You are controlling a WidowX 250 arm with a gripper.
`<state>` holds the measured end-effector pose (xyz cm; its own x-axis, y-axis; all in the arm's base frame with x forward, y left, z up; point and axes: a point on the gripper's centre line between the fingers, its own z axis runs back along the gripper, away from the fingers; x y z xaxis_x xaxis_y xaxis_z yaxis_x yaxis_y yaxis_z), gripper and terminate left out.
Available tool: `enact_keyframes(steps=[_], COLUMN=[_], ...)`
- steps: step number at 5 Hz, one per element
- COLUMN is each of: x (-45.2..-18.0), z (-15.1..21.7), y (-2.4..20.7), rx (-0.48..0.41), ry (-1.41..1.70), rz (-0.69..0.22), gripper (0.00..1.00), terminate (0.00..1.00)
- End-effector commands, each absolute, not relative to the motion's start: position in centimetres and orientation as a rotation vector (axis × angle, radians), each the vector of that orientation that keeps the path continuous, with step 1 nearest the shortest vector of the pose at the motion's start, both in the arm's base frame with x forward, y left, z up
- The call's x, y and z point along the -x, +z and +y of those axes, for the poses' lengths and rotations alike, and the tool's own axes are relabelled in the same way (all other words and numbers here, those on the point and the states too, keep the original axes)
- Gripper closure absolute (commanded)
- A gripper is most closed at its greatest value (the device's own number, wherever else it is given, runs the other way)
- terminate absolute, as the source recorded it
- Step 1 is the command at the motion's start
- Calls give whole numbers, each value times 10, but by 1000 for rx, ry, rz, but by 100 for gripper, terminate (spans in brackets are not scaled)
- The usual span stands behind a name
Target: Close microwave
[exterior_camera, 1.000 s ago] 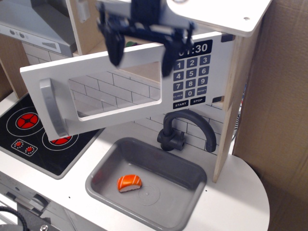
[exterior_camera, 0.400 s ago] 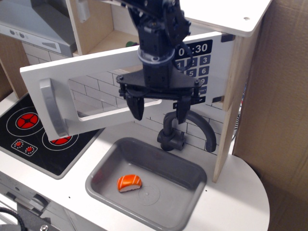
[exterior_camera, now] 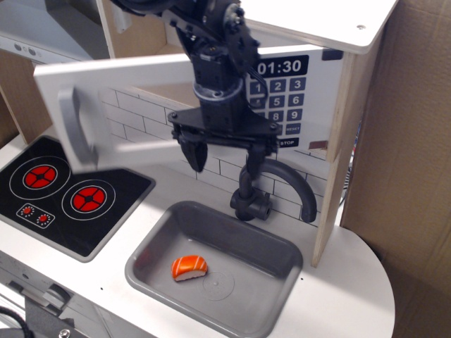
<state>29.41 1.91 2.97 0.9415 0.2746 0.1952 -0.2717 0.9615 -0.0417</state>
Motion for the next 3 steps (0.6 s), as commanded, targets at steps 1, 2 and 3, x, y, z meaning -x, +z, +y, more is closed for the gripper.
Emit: enact_keyframes(steps=[1,2,3], x=[-332,-339,-343], z=[47,53,58], y=[41,40,36], rx=[-22,-35,-39], ry=[220,209,224], rz=[-339,-346,-399], gripper=[0,0,0], terminate=[0,0,0])
